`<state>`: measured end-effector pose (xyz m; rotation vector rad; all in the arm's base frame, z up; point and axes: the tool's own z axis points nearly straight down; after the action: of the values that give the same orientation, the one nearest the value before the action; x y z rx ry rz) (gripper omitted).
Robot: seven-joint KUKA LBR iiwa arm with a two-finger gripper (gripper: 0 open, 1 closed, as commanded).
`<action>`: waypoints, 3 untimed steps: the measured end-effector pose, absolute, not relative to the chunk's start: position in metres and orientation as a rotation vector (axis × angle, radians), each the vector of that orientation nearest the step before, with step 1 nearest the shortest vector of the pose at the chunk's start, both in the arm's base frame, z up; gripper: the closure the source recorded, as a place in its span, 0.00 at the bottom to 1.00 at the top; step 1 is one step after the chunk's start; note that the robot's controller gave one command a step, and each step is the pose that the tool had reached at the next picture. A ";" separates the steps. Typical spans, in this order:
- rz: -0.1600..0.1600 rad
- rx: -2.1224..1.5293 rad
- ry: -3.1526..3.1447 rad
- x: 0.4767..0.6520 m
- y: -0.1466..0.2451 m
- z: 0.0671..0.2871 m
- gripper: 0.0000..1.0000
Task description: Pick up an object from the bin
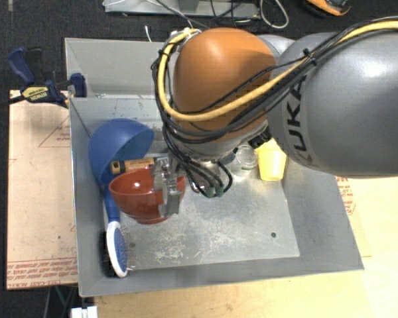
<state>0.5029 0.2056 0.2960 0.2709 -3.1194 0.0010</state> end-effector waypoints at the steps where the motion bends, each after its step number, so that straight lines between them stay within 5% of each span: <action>1: -0.001 0.360 -3.111 0.503 0.241 0.252 1.00; 2: 0.005 -0.008 -3.131 0.533 0.219 0.218 1.00; 3: -0.003 0.339 -3.116 0.499 0.233 0.235 1.00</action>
Offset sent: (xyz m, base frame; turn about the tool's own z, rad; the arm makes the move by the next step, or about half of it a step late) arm 0.0304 0.0145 -0.0751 0.1802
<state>0.4985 0.2331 0.2353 0.3392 -3.1156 -0.0030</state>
